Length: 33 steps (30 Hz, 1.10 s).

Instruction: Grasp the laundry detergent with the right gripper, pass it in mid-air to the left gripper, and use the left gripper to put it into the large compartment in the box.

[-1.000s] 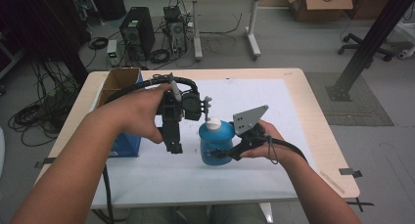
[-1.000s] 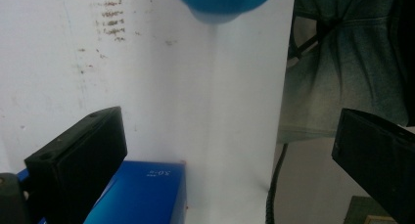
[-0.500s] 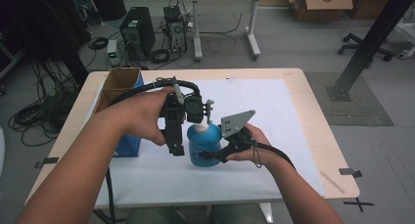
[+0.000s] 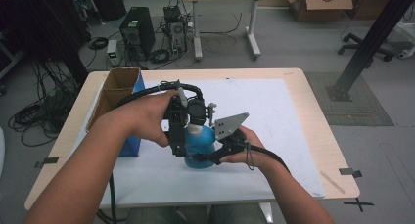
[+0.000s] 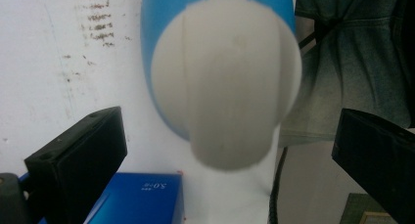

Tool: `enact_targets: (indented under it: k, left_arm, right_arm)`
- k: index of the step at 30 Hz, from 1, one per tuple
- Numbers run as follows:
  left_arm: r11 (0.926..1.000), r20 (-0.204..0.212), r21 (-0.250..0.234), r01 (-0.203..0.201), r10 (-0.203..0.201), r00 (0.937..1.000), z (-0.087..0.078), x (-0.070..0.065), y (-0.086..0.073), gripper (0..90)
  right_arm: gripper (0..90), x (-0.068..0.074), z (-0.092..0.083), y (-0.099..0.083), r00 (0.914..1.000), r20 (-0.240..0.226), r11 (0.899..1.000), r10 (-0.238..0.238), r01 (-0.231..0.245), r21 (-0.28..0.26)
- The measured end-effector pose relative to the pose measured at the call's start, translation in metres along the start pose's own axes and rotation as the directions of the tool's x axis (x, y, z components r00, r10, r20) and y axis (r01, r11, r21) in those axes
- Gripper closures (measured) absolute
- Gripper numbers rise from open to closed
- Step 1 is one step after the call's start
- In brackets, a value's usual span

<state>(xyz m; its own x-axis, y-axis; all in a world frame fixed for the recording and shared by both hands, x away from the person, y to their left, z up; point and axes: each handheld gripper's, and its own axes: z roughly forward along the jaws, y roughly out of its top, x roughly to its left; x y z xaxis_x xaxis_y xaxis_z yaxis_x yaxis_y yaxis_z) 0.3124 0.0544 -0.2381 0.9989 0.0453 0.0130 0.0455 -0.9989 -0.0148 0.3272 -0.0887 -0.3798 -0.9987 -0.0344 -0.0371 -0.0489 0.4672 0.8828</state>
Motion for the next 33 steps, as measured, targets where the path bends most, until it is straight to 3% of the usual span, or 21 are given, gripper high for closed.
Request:
enact_targets:
  k: [16,33]
  left_arm:
    - [0.9999,-0.013,-0.006,-0.013,0.013,0.9998,0.009,-0.002,0.010,0.2]
    - [0.9997,-0.036,0.026,-0.001,0.002,0.9994,0.020,-0.002,0.015,2.0]
  right_arm:
    - [45.3,0.002,0.012,0.003,0.9999,-0.006,1.000,-0.009,0.009,-0.008]
    - [45.2,0.004,0.015,0.004,1.0000,-0.009,1.000,0.003,-0.003,-0.005]
